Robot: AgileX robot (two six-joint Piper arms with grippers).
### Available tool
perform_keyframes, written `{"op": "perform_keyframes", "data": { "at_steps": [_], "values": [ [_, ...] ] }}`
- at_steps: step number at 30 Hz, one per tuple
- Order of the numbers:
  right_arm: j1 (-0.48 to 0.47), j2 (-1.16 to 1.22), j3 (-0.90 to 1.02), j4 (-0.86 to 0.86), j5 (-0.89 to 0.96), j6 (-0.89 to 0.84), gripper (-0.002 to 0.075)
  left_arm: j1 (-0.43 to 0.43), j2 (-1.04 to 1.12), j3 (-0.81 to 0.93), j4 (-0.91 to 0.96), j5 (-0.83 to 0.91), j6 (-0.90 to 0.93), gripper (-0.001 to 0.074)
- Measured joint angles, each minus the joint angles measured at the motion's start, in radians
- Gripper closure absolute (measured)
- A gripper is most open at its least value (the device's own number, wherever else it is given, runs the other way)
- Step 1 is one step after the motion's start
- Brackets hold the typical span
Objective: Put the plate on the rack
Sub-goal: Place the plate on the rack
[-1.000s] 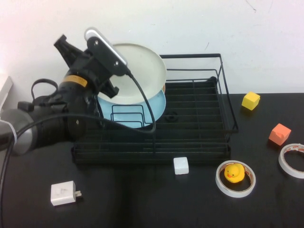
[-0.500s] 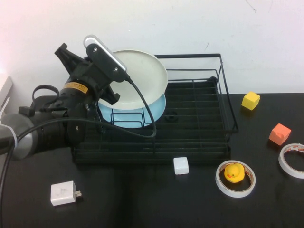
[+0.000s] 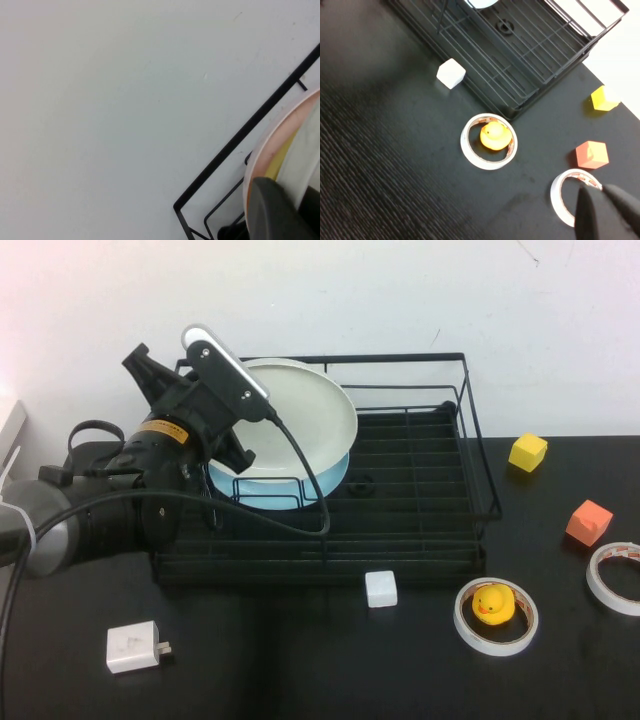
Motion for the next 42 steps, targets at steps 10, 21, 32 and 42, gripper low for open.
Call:
{"op": "perform_keyframes", "data": {
  "at_steps": [10, 21, 32, 42],
  "values": [
    [0.000, 0.000, 0.000, -0.002, 0.000, 0.000, 0.0728, 0.000, 0.000, 0.000, 0.008, 0.014, -0.002, 0.0442],
    [0.000, 0.000, 0.000, -0.002, 0.000, 0.000, 0.0728, 0.000, 0.000, 0.000, 0.000, -0.007, -0.002, 0.0328],
    [0.000, 0.000, 0.000, -0.002, 0.000, 0.000, 0.0728, 0.000, 0.057, 0.000, -0.017, 0.037, -0.038, 0.0220],
    [0.000, 0.000, 0.000, 0.008, -0.017, 0.000, 0.0728, 0.000, 0.121, 0.000, -0.072, 0.135, -0.061, 0.0204]
  ]
}}
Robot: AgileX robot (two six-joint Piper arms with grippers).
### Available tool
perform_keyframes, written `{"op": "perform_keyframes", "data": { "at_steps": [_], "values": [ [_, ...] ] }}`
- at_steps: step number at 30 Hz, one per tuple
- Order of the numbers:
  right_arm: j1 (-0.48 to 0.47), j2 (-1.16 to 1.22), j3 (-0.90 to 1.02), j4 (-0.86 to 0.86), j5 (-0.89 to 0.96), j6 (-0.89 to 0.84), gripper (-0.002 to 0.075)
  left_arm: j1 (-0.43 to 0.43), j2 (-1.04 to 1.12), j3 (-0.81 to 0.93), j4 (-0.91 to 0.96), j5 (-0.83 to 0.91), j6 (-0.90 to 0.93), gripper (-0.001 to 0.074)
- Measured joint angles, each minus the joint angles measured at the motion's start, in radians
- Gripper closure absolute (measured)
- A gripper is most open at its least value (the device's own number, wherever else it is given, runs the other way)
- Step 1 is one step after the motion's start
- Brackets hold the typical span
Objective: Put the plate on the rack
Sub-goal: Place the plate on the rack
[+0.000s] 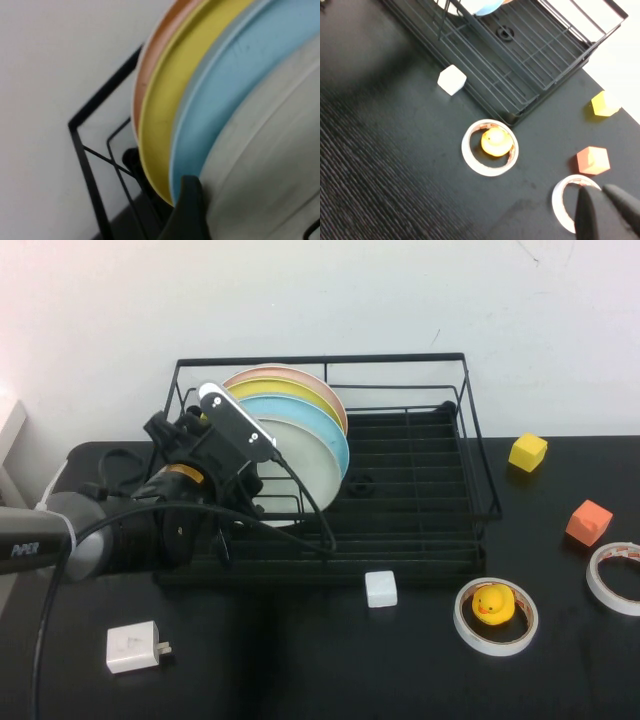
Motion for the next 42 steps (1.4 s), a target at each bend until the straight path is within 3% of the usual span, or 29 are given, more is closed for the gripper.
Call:
{"op": "perform_keyframes", "data": {
  "at_steps": [7, 13, 26, 31, 36, 42],
  "values": [
    [0.000, 0.000, 0.000, 0.008, -0.007, 0.002, 0.0728, -0.002, 0.027, 0.000, -0.091, -0.062, -0.039, 0.0204],
    [0.000, 0.000, 0.000, 0.020, -0.048, 0.002, 0.0728, -0.011, 0.027, 0.000, -0.248, -0.219, 0.058, 0.0203],
    [0.000, 0.000, 0.000, 0.030, -0.103, 0.007, 0.0728, -0.166, 0.017, 0.000, -0.514, -0.337, 0.220, 0.0203],
    [0.000, 0.000, 0.000, 0.030, -0.103, 0.007, 0.0728, -0.188, 0.017, 0.000, -0.548, -0.382, 0.248, 0.0203],
    [0.000, 0.000, 0.000, 0.030, -0.103, 0.007, 0.0728, -0.192, 0.009, 0.000, -0.707, -0.386, 0.276, 0.0204],
    [0.000, 0.000, 0.000, 0.030, -0.117, 0.004, 0.0728, -0.192, -0.082, 0.000, -0.807, -0.322, 0.347, 0.0279]
  ]
}}
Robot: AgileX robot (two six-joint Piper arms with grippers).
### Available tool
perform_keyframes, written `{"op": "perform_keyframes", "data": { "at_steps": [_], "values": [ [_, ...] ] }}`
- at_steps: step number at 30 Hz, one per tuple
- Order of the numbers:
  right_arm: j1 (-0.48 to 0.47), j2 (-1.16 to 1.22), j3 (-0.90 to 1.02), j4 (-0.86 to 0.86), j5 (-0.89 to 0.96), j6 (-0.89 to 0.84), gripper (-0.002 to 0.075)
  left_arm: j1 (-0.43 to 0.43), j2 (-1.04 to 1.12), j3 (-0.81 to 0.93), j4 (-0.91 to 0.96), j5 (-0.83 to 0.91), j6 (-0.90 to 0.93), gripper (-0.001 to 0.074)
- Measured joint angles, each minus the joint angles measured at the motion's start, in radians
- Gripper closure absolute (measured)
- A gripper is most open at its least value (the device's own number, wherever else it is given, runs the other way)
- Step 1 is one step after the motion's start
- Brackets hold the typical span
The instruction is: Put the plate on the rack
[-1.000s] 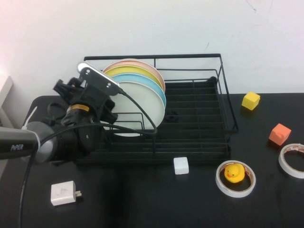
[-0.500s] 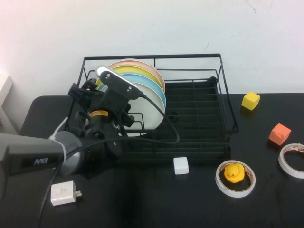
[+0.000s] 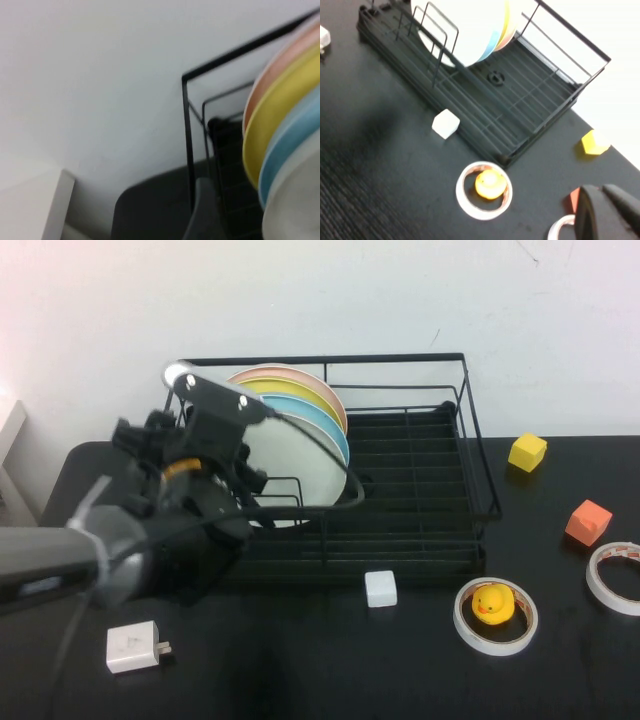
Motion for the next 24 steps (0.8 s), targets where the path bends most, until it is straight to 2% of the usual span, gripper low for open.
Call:
{"op": "perform_keyframes", "data": {
  "at_steps": [5, 10, 13, 16, 18, 24],
  "values": [
    [0.000, 0.000, 0.000, -0.005, -0.021, -0.024, 0.0728, 0.000, -0.151, 0.000, -0.024, 0.141, 0.046, 0.0336],
    [0.000, -0.001, 0.029, -0.009, -0.050, -0.042, 0.0728, 0.000, -0.335, 0.000, -0.147, 0.330, 0.187, 0.0396],
    [0.000, -0.014, 0.077, -0.007, -0.081, -0.046, 0.0728, 0.000, -0.447, 0.000, -0.215, 0.398, 0.226, 0.0477],
    [0.000, -0.043, 0.137, 0.004, -0.109, -0.049, 0.0728, 0.000, -0.554, 0.001, -0.293, 0.450, 0.236, 0.0619],
    [0.000, -0.068, 0.181, 0.017, -0.119, -0.049, 0.0728, 0.000, -0.624, 0.001, -0.351, 0.492, 0.237, 0.0686],
    [0.000, -0.152, 0.282, 0.027, -0.115, -0.059, 0.0728, 0.000, -0.758, 0.001, -0.491, 0.596, 0.187, 0.0729]
  ]
}}
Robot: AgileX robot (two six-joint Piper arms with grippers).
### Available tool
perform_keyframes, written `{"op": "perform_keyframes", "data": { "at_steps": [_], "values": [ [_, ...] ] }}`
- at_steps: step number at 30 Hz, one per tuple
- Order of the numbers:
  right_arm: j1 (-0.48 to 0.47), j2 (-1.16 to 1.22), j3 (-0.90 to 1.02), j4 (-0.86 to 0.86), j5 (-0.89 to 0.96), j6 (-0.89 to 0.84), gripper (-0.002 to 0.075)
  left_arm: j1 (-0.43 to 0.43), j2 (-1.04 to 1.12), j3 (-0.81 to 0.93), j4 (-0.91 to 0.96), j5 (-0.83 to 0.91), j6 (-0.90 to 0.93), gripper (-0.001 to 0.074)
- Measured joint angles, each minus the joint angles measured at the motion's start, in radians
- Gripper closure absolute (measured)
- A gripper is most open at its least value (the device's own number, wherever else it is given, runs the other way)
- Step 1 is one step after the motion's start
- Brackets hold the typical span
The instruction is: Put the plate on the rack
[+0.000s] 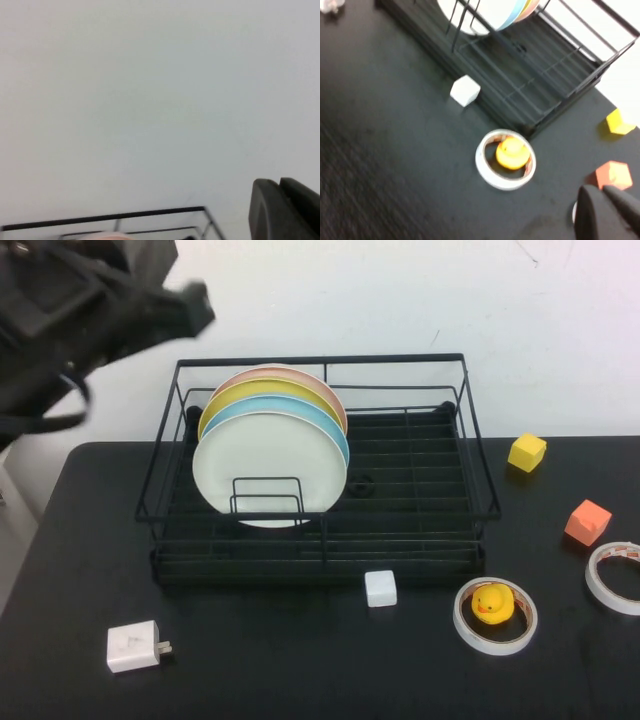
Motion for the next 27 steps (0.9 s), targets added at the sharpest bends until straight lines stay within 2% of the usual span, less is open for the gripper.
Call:
{"op": "perform_keyframes", "data": {
  "at_steps": [7, 11, 14, 18, 21, 24, 27],
  "values": [
    [0.000, -0.103, 0.036, 0.117, 0.114, -0.173, 0.0728, -0.024, -0.077, 0.049, -0.055, 0.067, -0.051, 0.0735],
    [0.000, -0.129, 0.037, 0.215, 0.203, -0.243, 0.0728, -0.115, -0.139, 0.131, -0.057, 0.054, 0.019, 0.0735],
    [0.000, -0.129, 0.037, 0.267, 0.241, -0.247, 0.0728, -0.196, -0.204, 0.195, -0.061, -0.070, 0.100, 0.0735],
    [0.000, -0.129, 0.081, 0.315, 0.234, -0.246, 0.0728, -0.275, -0.312, 0.285, -0.073, -0.389, 0.194, 0.0735],
    [0.000, -0.131, 0.106, 0.316, 0.218, -0.246, 0.0728, -0.301, -0.393, 0.352, -0.093, -0.578, 0.219, 0.0735],
    [0.000, -0.131, 0.107, 0.316, 0.186, -0.237, 0.0728, -0.303, -0.487, 0.411, -0.102, -0.630, 0.214, 0.0735],
    [0.000, -0.135, 0.107, 0.316, 0.158, -0.210, 0.0728, -0.305, -0.580, 0.462, -0.102, -0.592, 0.173, 0.0735]
  ]
}}
